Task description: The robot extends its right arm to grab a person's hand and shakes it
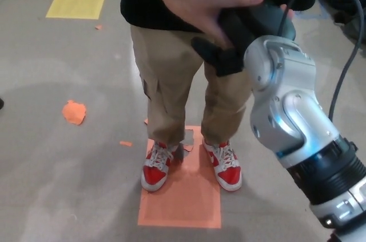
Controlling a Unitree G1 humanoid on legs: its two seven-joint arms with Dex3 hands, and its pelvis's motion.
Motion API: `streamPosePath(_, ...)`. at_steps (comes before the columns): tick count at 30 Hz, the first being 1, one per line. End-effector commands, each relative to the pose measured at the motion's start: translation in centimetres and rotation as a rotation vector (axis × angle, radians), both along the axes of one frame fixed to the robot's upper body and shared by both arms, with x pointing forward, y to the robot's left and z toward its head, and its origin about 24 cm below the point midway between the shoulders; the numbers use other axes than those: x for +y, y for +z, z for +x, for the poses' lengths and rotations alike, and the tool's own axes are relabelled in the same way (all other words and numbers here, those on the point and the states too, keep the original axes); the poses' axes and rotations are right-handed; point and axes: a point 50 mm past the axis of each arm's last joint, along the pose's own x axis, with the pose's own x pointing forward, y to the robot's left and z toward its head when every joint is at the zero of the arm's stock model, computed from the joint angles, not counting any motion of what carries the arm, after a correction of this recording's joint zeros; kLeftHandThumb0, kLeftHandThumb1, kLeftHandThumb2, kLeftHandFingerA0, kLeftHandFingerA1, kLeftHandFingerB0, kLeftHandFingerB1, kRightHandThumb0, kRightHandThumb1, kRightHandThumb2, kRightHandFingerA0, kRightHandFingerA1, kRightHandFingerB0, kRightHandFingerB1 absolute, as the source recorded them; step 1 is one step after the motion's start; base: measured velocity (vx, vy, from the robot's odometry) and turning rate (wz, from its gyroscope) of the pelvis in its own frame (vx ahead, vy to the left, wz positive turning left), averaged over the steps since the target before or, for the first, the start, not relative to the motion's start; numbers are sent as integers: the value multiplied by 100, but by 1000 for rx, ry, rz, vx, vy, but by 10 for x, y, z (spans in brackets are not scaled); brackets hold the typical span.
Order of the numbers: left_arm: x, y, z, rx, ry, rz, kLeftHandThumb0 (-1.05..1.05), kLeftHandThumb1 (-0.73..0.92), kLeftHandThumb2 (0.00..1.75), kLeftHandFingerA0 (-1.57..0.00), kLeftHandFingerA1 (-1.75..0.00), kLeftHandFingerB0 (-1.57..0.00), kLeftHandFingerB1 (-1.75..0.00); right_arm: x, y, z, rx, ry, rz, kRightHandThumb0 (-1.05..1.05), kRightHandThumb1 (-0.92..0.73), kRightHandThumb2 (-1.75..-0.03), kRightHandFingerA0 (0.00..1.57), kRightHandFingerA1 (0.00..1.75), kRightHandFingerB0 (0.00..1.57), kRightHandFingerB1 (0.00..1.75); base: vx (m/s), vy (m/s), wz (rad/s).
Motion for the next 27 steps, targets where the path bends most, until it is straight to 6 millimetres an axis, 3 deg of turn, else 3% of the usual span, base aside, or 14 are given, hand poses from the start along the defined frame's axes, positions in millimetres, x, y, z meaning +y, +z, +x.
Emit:
streamPosePath(1, 6, 3, -3, 5, -11, 32, -49, 79, 64, -21, -31, -19, -30, -6, -5, 6, -93, -32, 72, -37, -78, -64, 93, 76, 23, 32, 0, 0, 0)
streamPosePath(2, 7, 4, -2, 5, -14, 30, -28, 58, 108, -7, -50, -7, -49, -8, -7, 7, -111, -23, 101, -21, -78, -65, 97, 132, 32, 37, 0, 0, 0)
streamPosePath(3, 7, 4, -1, -1, -5, 27, -28, 57, 107, -7, -50, -7, -49, -10, -11, 7, -127, -19, 126, -13, -74, -63, 87, 139, 34, 39, 0, 0, 0)
streamPosePath(5, 7, 5, 1, -1, -12, 33, -28, 57, 107, -7, -50, -7, -49, -12, -15, 8, -141, -12, 143, -14, -74, -66, 84, 139, 36, 41, 0, 0, 0)
streamPosePath(8, 8, 6, 2, -5, 2, 18, -28, 58, 108, -6, -49, -6, -49, -16, -20, 9, -165, -7, 130, -11, -76, -62, 90, 80, 50, 44, 0, 0, 0)
streamPosePath(9, 8, 6, 2, -3, 2, 16, -52, 81, 65, -21, -30, -18, -29, -19, -25, 11, -160, -12, 124, -12, -73, -61, 86, 67, 65, 50, 0, 0, 0)
streamPosePath(13, 8, 6, 2, 1, -15, 28, -53, 81, 65, -22, -31, -19, -29, -23, -31, 12, -154, -13, 154, -16, -69, -60, 89, 91, 76, 61, 0, 0, 0)
streamPosePath(14, 7, 6, 2, 6, -18, 37, -28, 58, 108, -7, -50, -7, -49, -26, -33, 11, -153, -7, 165, -16, -67, -60, 86, 102, 74, 64, 0, 0, 0)
streamPosePath(16, 7, 6, 3, 2, -15, 30, -28, 58, 108, -6, -49, -6, -49, -28, -34, 10, -159, -4, 172, -14, -67, -60, 83, 121, 72, 69, 0, 0, 0)
streamPosePath(20, 8, 7, 4, 4, -36, 53, -28, 58, 108, -6, -49, -6, -49, -31, -26, 4, -180, 15, 203, -14, -65, -59, 87, 111, 75, 64, 0, 0, 0)
streamPosePath(22, 8, 7, 4, -6, -20, 38, -51, 81, 65, -26, -32, -20, -30, -31, -15, -5, -247, 55, 232, -10, -63, -59, 89, 115, 78, 71, 0, 0, 0)
streamPosePath(23, 7, 7, 5, -9, -18, 35, -51, 81, 65, -26, -32, -20, -30, -31, -10, -8, -273, 71, 243, -10, -63, -59, 89, 115, 78, 71, 0, 0, 0)
streamPosePath(24, 7, 8, 7, -15, -14, 31, -27, 58, 108, -8, -50, -7, -49, -28, 5, -16, -323, 96, 275, -13, -71, -64, 93, 114, 74, 81, 0, 0, 0)
streamPosePath(27, 7, 9, 11, -35, 6, 19, -26, 60, 108, -7, -50, -7, -49, -22, 53, -47, -465, 169, 353, -12, -75, -69, 101, 103, 75, 78, 0, 0, 0)
